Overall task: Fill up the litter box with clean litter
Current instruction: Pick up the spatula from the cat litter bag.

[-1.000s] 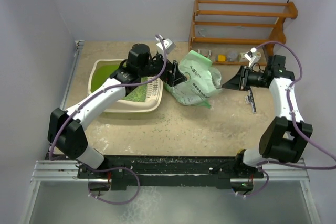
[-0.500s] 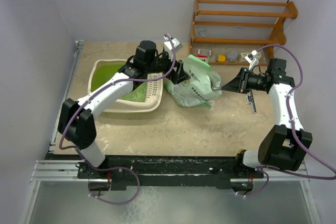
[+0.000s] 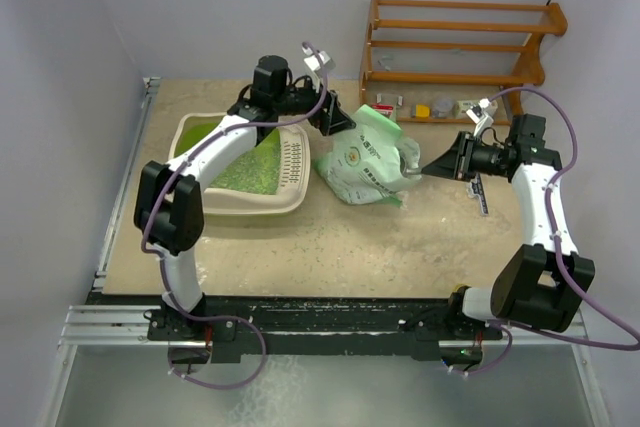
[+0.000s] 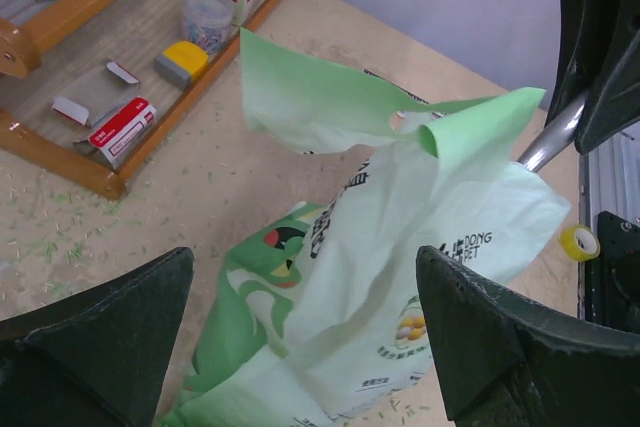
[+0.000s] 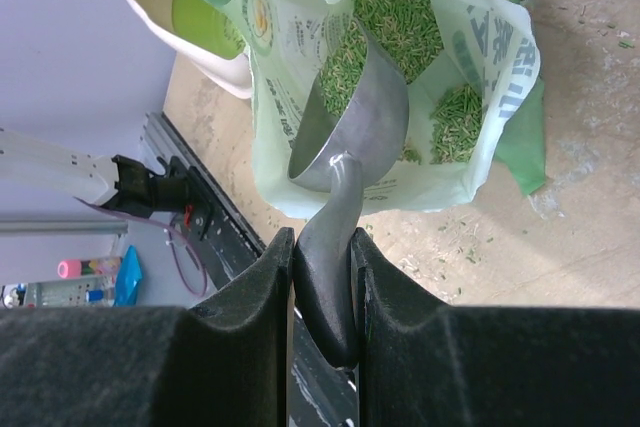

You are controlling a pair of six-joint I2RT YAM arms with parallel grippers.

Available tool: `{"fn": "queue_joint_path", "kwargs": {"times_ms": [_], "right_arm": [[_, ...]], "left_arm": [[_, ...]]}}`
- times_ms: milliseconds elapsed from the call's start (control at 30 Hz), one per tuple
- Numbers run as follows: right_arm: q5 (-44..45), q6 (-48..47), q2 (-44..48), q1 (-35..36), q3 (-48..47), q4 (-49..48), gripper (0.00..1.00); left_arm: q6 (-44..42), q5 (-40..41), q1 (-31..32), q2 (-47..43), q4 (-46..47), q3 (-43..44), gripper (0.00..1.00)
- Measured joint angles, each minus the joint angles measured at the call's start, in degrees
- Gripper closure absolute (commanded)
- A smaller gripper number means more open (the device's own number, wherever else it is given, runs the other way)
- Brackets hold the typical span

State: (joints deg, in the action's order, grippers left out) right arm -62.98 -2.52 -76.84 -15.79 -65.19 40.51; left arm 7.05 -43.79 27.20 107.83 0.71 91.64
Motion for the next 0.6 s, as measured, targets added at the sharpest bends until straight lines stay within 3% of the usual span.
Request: {"fn": "queue_joint_path", "kwargs": {"times_ms": [267,333,367,400,433,467,600], "right_arm": [[0.04,-0.07,-0.17,0.00,0.04,0.35,1.00],[0.09,-0.22,-0.85,0.00,0.00,0.46,1.00],[0.26,-0.46,-1.38,0.00,-0.13,0.72,1.00],[0.39,-0.74,-1.99,0.00,-0.35,1.03,1.00],[0.50,-1.14,-2.73,0.02,-0.72,1.38,1.00],[0.63,-1.42,-3.45,0.02,-1.16,1.70,1.00],[2.73,-2.89,-6.49,0.39,-4.42,3.85,1.00]], "left_arm": [[6.01,-10.32,-0.68,5.49,4.87,4.52,0.11],[6.93,-12.31,0.57,5.90,5.38,4.52,0.16],[7.06,-12.94,1.05,5.95,5.40,4.52,0.27],[7.10,-13.75,1.60,5.95,5.38,4.52,0.52],[7.21,-14.53,2.19,5.95,5.33,4.52,0.84],[7.45,-15.10,2.54,5.95,5.22,4.52,0.95],[6.80,-16.72,2.86,6.38,4.26,4.79,0.97]]}}
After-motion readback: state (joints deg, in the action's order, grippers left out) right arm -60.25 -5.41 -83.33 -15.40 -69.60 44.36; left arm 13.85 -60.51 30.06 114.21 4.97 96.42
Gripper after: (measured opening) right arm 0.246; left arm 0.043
